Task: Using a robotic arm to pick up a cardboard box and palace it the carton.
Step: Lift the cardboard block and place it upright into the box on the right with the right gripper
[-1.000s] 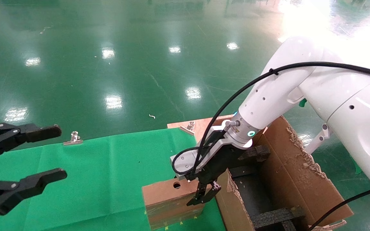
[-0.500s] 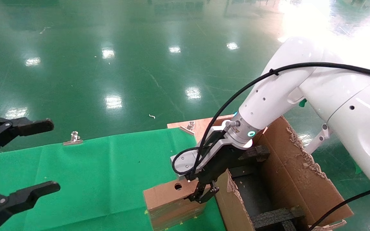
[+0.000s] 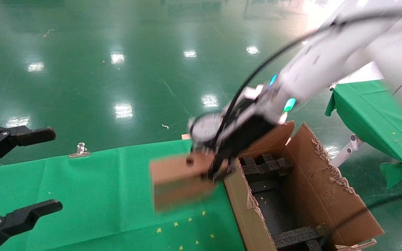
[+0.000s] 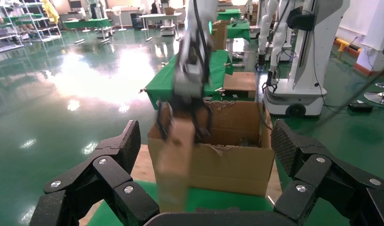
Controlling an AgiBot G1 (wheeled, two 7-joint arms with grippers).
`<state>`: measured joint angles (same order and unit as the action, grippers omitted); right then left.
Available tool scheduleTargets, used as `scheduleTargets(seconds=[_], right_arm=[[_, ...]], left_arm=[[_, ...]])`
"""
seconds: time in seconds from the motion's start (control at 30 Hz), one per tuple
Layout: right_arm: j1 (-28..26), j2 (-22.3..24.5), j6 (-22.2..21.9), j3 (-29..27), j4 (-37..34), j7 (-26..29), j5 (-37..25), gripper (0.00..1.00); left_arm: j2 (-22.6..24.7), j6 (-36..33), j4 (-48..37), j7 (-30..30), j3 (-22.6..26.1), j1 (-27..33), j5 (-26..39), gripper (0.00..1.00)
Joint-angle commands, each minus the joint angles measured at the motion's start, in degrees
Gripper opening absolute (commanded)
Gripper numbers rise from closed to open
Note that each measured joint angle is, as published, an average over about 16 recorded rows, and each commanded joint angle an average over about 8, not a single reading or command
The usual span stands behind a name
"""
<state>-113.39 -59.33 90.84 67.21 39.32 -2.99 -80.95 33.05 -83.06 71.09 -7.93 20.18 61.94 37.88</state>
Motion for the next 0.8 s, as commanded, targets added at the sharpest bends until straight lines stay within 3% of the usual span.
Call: scheduleTargets(seconds=[0.03,0.23,0.43,0.8], right_arm=[[-2.95,0.34,0.27,0.13,-1.01,-0.59,0.51,0.00],[-11.92,1.16,0.67,3.83,-4.45,-1.93,2.21,0.00],[-16.23,3.66,0.87,9.20,-5.41,-1.51,5.58,0.00],[-24.80,16.62,0.97,24.45,3.38,5.73,8.09,0.00]], left_arm=[[0.00,0.00,0.00,0.00,0.00,0.00,0.00,1.00],[0.00,0.00,0.00,0.00,0.00,0.00,0.00,1.00],[0.00,0.00,0.00,0.00,0.00,0.00,0.00,1.00],[0.00,0.00,0.00,0.00,0.00,0.00,0.00,1.00]])
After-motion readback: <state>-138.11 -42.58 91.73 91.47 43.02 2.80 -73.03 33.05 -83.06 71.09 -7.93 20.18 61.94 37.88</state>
